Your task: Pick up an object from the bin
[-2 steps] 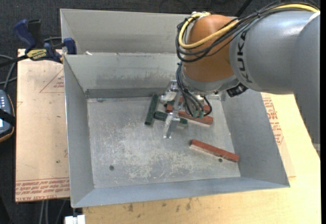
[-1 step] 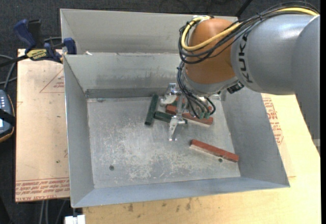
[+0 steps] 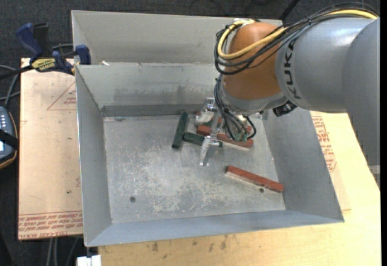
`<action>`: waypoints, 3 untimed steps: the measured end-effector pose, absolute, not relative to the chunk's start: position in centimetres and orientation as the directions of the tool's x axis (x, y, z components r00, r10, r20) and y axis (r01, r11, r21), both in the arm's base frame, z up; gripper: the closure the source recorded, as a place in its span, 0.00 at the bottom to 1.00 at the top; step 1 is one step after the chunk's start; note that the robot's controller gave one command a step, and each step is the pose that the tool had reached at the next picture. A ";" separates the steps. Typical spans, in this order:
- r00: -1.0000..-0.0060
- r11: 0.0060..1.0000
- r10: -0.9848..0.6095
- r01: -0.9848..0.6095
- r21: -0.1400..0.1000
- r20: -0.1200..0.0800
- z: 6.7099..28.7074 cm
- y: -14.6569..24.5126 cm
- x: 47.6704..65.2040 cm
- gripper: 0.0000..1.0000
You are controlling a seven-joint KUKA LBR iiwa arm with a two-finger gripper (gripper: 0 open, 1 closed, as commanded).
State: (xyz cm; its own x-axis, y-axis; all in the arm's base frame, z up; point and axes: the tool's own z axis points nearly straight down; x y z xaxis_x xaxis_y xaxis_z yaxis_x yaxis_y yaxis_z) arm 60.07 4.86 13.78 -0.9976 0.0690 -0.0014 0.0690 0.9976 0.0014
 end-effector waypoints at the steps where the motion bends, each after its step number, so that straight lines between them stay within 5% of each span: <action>1: -0.980 0.980 0.199 0.199 0.001 -0.003 9.8 4.1 60.4 0.00; 2: -0.886 0.886 0.464 0.464 0.005 0.000 7.8 4.1 61.6 1.00; 3: -0.886 0.886 0.464 0.463 0.005 -0.001 7.8 4.1 61.6 1.00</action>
Offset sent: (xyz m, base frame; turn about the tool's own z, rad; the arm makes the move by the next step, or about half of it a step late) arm 0.0113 -0.0096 -0.0678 0.4160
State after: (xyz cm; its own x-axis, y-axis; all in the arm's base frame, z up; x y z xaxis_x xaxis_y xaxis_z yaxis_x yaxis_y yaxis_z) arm 61.56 4.08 7.80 -0.8861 0.4635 -0.0008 0.4635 0.8861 0.0046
